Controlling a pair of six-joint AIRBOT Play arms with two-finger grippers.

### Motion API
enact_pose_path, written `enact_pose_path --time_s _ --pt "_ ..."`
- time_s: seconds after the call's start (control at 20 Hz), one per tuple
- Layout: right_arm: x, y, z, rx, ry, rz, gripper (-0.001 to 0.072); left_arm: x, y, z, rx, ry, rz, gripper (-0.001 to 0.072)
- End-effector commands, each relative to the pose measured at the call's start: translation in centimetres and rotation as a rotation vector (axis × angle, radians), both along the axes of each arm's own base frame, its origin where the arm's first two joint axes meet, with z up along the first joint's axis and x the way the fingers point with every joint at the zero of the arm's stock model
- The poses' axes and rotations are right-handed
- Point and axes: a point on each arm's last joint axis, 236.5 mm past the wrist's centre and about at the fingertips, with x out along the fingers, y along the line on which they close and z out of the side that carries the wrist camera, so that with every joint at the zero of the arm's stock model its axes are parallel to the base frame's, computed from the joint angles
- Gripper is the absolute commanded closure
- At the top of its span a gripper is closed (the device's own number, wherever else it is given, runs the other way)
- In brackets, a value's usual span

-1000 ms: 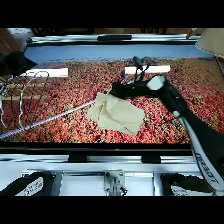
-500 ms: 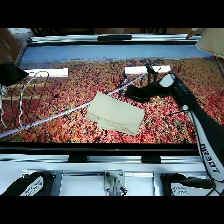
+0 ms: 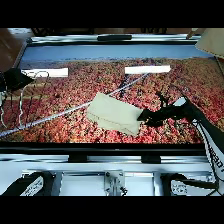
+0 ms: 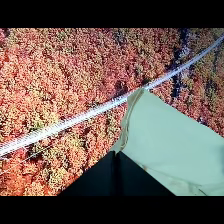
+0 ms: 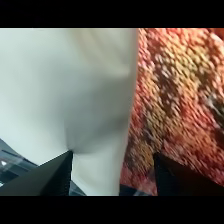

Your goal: Fold the shirts.

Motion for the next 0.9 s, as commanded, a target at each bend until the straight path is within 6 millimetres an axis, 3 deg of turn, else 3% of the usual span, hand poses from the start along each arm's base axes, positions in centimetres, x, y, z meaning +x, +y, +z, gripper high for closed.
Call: enact_pose_path --time_s 0.0,0.1,0.2,0.3,0.35,0.45,0.5,0.6,0.7,0.75,0.85 --pt "2.3 2.9 -1.1 0.083 -0.07 -0.101 0.0095 0.0 -0.6 0.2 -0.027 -0.003 -0.009 0.0677" --pt "3.0 4.6 -1.1 0.161 -0.077 -0.119 0.013 0.0 -0.7 0.3 -0.032 -0.004 -0.011 0.0677" --pt "4.5 4.5 0.3 0.206 -0.147 -0.116 0.0645 -0.1 -0.7 0.3 -0.035 -0.004 -0.013 0.0677" --pt "7.1 2.1 3.1 0.217 -0.241 -0.123 0.0646 -0.1 -0.8 0.3 -0.038 -0.002 -0.015 0.0677" --pt "8.7 0.0 4.8 0.207 -0.293 -0.143 0.0646 -0.1 -1.0 0.4 -0.044 -0.002 -0.018 0.0677" --pt "11.2 -6.4 8.4 0.134 -0.387 -0.225 0.0646 -0.3 -1.0 0.3 -0.044 0.005 -0.022 0.0677" --pt "11.6 -10.7 9.8 0.061 -0.412 -0.285 0.0646 -0.3 -1.0 0.3 -0.044 0.007 -0.023 0.0677" --pt "9.6 -19.2 11.2 -0.106 -0.395 -0.413 0.0646 -0.4 -1.1 0.2 -0.044 0.011 -0.026 0.0677" --pt "4.2 -26.1 10.8 -0.275 -0.277 -0.486 0.0646 -0.4 -1.1 0.2 -0.043 0.011 -0.026 0.0677" --pt "0.9 -28.3 10.2 -0.339 -0.189 -0.5 0.0646 -0.4 -1.1 0.2 -0.043 0.01 -0.025 0.0677" --pt "-6.1 -29.9 8.3 -0.383 0.005 -0.5 0.0646 -0.4 -1.1 0.2 -0.043 0.01 -0.026 0.0677"
